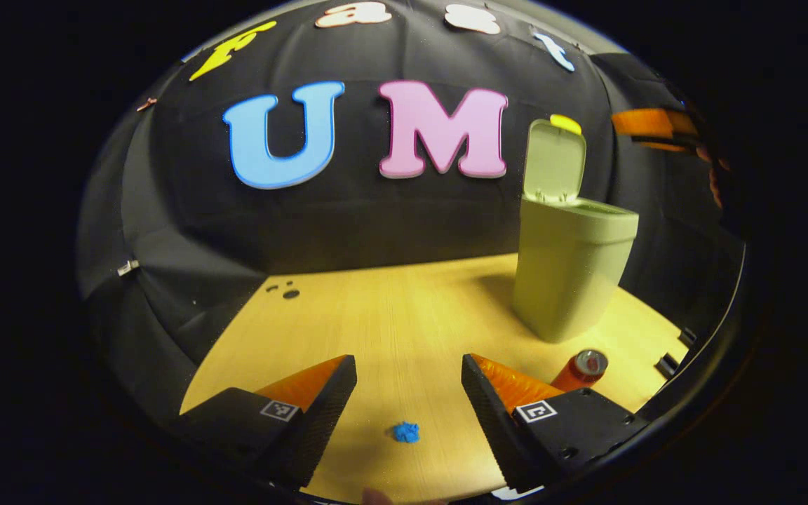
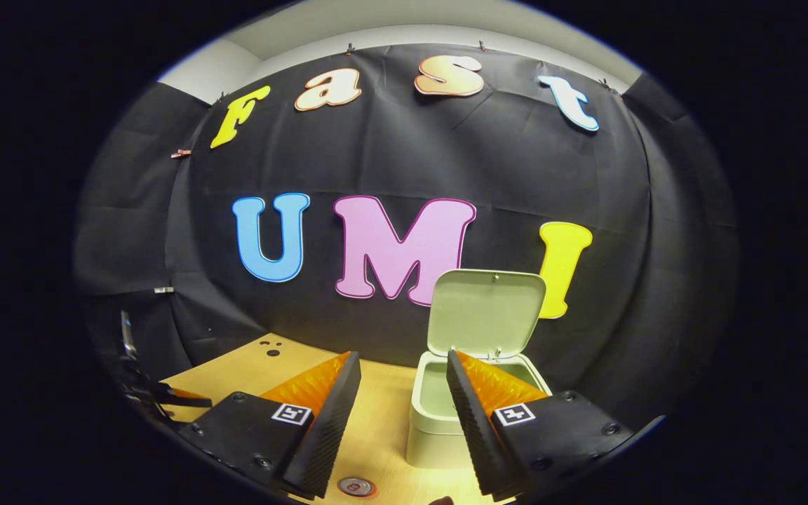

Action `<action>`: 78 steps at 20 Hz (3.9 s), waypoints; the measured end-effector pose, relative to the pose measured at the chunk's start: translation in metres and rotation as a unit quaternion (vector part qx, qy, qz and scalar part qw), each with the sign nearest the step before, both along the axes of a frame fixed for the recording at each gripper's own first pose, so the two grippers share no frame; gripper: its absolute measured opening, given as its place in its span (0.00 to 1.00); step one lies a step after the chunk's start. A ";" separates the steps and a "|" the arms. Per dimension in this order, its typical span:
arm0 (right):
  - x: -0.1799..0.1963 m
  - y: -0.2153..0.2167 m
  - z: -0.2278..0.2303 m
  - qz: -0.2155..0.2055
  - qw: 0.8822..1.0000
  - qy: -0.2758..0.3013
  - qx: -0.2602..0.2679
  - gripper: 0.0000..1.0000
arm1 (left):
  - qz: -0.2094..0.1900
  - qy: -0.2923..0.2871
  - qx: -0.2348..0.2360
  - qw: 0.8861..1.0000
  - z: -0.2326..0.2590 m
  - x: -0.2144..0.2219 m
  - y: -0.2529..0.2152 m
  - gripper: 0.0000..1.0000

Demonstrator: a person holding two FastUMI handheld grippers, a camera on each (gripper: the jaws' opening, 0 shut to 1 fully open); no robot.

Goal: Press the lid of the desktop garbage bin to open it, pick up the crumpled paper on the desktop and throw it into the bin, then pick up the pop can on the desktop and drop it into the bin, and finally close the garbage bin lid.

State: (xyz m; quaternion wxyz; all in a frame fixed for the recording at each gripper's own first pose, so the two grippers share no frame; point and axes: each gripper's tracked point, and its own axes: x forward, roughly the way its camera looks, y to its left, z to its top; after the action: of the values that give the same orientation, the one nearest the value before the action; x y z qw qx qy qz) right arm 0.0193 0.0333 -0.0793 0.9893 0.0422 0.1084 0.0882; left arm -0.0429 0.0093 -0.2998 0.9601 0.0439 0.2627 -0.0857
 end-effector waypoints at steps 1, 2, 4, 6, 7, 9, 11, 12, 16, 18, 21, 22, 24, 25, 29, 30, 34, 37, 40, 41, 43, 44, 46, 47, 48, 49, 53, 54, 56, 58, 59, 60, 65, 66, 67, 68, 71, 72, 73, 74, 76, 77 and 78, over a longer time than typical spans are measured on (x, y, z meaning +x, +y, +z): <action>-0.002 -0.001 -0.001 -0.002 1.000 0.002 0.000 0.79 | 0.002 0.024 0.003 1.000 -0.019 -0.002 0.001 0.96; -0.003 -0.001 -0.003 -0.002 1.000 0.005 -0.001 0.79 | 0.003 0.044 0.005 0.999 -0.035 -0.006 0.003 0.96; -0.006 -0.003 -0.007 -0.003 1.000 0.014 0.000 0.79 | 0.005 0.077 0.011 0.997 -0.063 -0.013 0.001 0.96; -0.011 -0.003 -0.016 -0.002 1.000 0.025 -0.002 0.79 | 0.012 0.097 0.013 0.995 -0.086 -0.015 0.005 0.96; -0.013 -0.002 -0.019 -0.001 1.000 0.031 -0.003 0.79 | 0.017 0.106 0.015 0.994 -0.094 -0.015 0.008 0.96; -0.018 0.001 -0.026 0.001 0.999 0.043 0.000 0.79 | 0.025 0.122 0.012 0.992 -0.110 -0.013 0.010 0.95; -0.021 0.000 -0.031 0.002 0.999 0.053 0.001 0.79 | 0.032 0.134 0.013 0.990 -0.125 -0.012 0.012 0.94; -0.023 0.000 -0.034 0.003 0.998 0.059 0.000 0.79 | 0.033 0.139 0.016 0.990 -0.132 -0.011 0.013 0.94; -0.030 -0.002 -0.046 0.003 0.997 0.078 -0.001 0.79 | 0.033 0.156 0.021 0.987 -0.152 -0.008 0.012 0.92; -0.031 -0.006 -0.050 0.000 0.996 0.085 0.000 0.79 | 0.031 0.161 0.021 0.986 -0.157 -0.005 0.010 0.89; -0.030 -0.010 -0.054 -0.003 0.996 0.092 0.000 0.79 | 0.021 0.174 0.022 0.984 -0.167 -0.004 0.006 0.86; -0.029 -0.011 -0.055 -0.003 0.996 0.094 0.000 0.79 | 0.019 0.172 0.021 0.985 -0.167 -0.003 0.005 0.84; -0.027 -0.010 -0.056 -0.002 0.995 0.097 0.003 0.79 | 0.018 0.171 0.021 0.985 -0.168 -0.001 0.004 0.78; -0.026 -0.010 -0.057 -0.001 0.995 0.098 0.004 0.79 | 0.015 0.171 0.019 0.985 -0.169 -0.001 0.003 0.72; -0.025 -0.006 -0.060 0.006 0.995 0.101 0.003 0.80 | 0.003 0.175 0.021 0.984 -0.170 -0.002 -0.006 0.51; -0.024 -0.005 -0.060 0.007 0.995 0.101 0.002 0.79 | 0.002 0.176 0.023 0.984 -0.171 -0.002 -0.008 0.46; -0.023 -0.002 -0.063 0.014 0.995 0.103 0.001 0.80 | 0.008 0.181 0.019 0.983 -0.168 -0.002 -0.007 0.34; -0.023 0.000 -0.065 0.017 0.994 0.104 0.001 0.79 | 0.021 0.175 0.010 0.984 -0.159 0.002 -0.004 0.33; -0.022 0.000 -0.067 0.017 0.994 0.106 0.001 0.79 | 0.028 0.145 -0.008 0.989 -0.123 0.017 0.000 0.37; -0.022 -0.001 -0.067 0.016 0.994 0.106 0.002 0.80 | 0.027 0.135 -0.015 0.990 -0.109 0.021 -0.001 0.33; -0.022 -0.002 -0.068 0.016 0.994 0.108 0.004 0.80 | 0.028 0.117 -0.026 0.992 -0.083 0.035 -0.006 0.37; -0.022 -0.002 -0.069 0.016 0.994 0.108 0.005 0.79 | 0.030 0.104 -0.031 0.994 -0.068 0.045 -0.007 0.33; -0.021 -0.003 -0.069 0.015 0.994 0.108 0.008 0.80 | 0.028 0.077 -0.040 0.996 -0.040 0.061 -0.016 0.33; -0.022 -0.005 -0.069 0.013 0.994 0.107 0.009 0.80 | 0.023 0.063 -0.046 0.997 -0.026 0.068 -0.022 0.33; -0.021 -0.006 -0.069 0.012 0.994 0.106 0.009 0.80 | 0.017 0.047 -0.049 0.998 -0.008 0.078 -0.029 0.37; -0.021 -0.009 -0.070 0.010 0.994 0.106 0.010 0.80 | 0.010 0.028 -0.053 0.998 0.012 0.085 -0.033 0.41; -0.023 -0.020 -0.071 -0.001 0.994 0.107 0.013 0.80 | -0.023 -0.040 -0.077 0.996 0.082 0.120 -0.071 0.36; -0.024 -0.024 -0.072 -0.005 0.994 0.106 0.014 0.80 | -0.031 -0.054 -0.083 0.995 0.097 0.127 -0.081 0.41; -0.026 -0.032 -0.073 -0.013 0.994 0.106 0.013 0.80 | -0.049 -0.079 -0.093 0.991 0.123 0.139 -0.103 0.36; -0.029 -0.040 -0.074 -0.022 0.994 0.107 0.011 0.79 | -0.070 -0.098 -0.104 0.987 0.144 0.150 -0.126 0.36; -0.032 -0.045 -0.074 -0.026 0.994 0.108 0.011 0.79 | -0.080 -0.107 -0.110 0.985 0.154 0.155 -0.138 0.36; -0.034 -0.048 -0.075 -0.030 0.994 0.109 0.010 0.79 | -0.091 -0.114 -0.116 0.983 0.162 0.161 -0.151 0.37; -0.045 -0.071 -0.075 -0.053 0.992 0.111 0.002 0.80 | -0.145 -0.131 -0.139 0.971 0.188 0.177 -0.214 0.36; -0.047 -0.076 -0.075 -0.058 0.992 0.111 0.000 0.80 | -0.155 -0.131 -0.142 0.969 0.189 0.180 -0.225 0.41; -0.049 -0.081 -0.075 -0.061 0.992 0.112 -0.002 0.80 | -0.164 -0.130 -0.143 0.967 0.190 0.181 -0.237 0.36; -0.051 -0.085 -0.076 -0.066 0.991 0.112 -0.006 0.80 | -0.173 -0.128 -0.143 0.966 0.189 0.182 -0.247 0.36; -0.054 -0.099 -0.075 -0.078 0.991 0.112 -0.015 0.80 | -0.197 -0.115 -0.139 0.964 0.180 0.188 -0.277 0.37; -0.056 -0.103 -0.075 -0.082 0.990 0.112 -0.016 0.80 | -0.204 -0.111 -0.139 0.963 0.178 0.188 -0.287 0.36; -0.057 -0.107 -0.076 -0.087 0.990 0.112 -0.016 0.80 | -0.211 -0.107 -0.139 0.962 0.173 0.188 -0.296 0.33; -0.058 -0.112 -0.077 -0.093 0.989 0.113 -0.016 0.80 | -0.216 -0.103 -0.138 0.961 0.170 0.189 -0.304 0.37; -0.060 -0.121 -0.077 -0.103 0.988 0.115 -0.015 0.80 | -0.227 -0.095 -0.136 0.960 0.163 0.193 -0.320 0.36; -0.060 -0.125 -0.078 -0.108 0.987 0.116 -0.015 0.80 | -0.231 -0.092 -0.133 0.959 0.160 0.194 -0.326 0.36; -0.061 -0.129 -0.079 -0.113 0.987 0.116 -0.014 0.80 | -0.234 -0.090 -0.131 0.959 0.157 0.194 -0.331 0.36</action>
State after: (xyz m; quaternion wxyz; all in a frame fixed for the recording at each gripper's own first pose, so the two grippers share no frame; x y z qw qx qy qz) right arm -0.0413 -0.0962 -0.1581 0.9742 0.0501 0.2179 -0.0316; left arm 0.1512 -0.3213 -0.1426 0.9303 -0.0144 0.1442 -0.3370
